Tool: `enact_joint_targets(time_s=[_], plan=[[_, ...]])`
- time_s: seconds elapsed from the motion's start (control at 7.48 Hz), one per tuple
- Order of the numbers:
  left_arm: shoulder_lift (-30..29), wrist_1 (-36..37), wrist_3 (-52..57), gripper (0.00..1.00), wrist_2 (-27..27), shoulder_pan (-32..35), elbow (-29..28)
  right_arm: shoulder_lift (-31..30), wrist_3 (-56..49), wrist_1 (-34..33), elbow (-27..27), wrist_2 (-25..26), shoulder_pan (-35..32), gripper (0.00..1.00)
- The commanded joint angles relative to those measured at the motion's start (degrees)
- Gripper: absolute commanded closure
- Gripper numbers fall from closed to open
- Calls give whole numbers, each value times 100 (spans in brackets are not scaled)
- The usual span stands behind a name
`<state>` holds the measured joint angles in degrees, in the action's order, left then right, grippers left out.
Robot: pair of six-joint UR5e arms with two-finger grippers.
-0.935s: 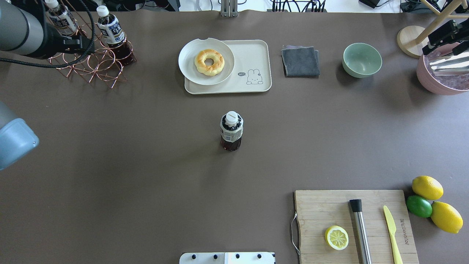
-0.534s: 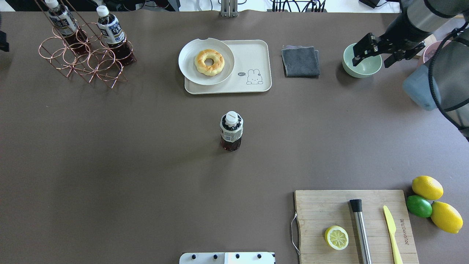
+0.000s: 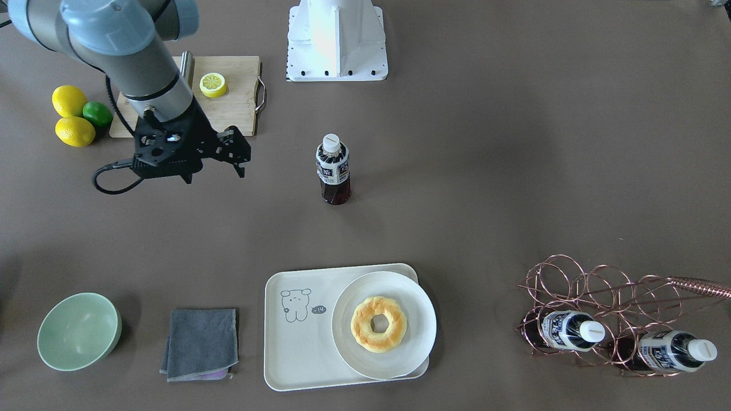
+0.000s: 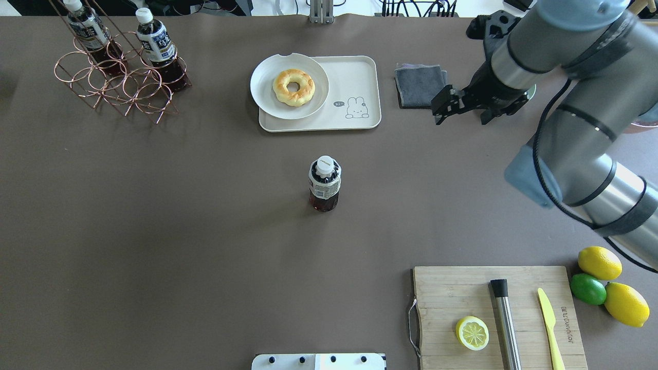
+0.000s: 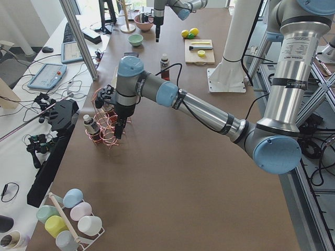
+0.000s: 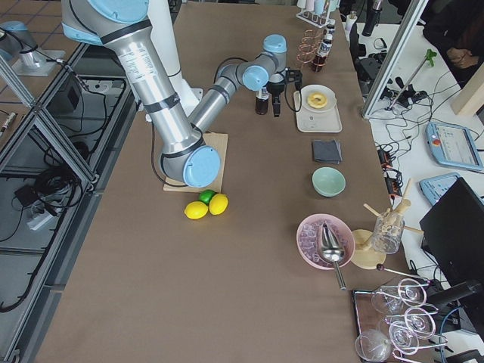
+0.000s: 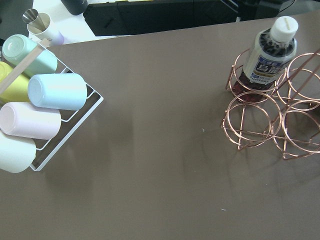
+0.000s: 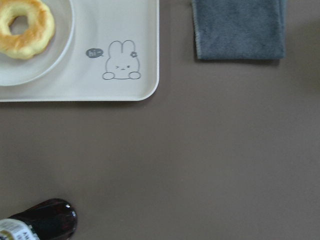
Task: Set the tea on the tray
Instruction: 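Withdraw the left arm to rest while the right arm reaches toward the bottle, then lower the right gripper over the tea bottle and grasp it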
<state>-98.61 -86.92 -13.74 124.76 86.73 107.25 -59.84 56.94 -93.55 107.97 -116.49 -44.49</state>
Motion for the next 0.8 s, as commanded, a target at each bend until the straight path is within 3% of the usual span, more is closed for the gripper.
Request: enact_joint_targets(time_s=[0.0,0.27,0.67], plan=[[61,0,100,2,14,63,-64,969,335,-668,-126,153,467,0],[44,-9,100,2,14,63,-151,1631,379,-1182,-276,153,529,0],[9,0,82,2,23,63,-274,2002,423,-1402,-452,450,792,0]])
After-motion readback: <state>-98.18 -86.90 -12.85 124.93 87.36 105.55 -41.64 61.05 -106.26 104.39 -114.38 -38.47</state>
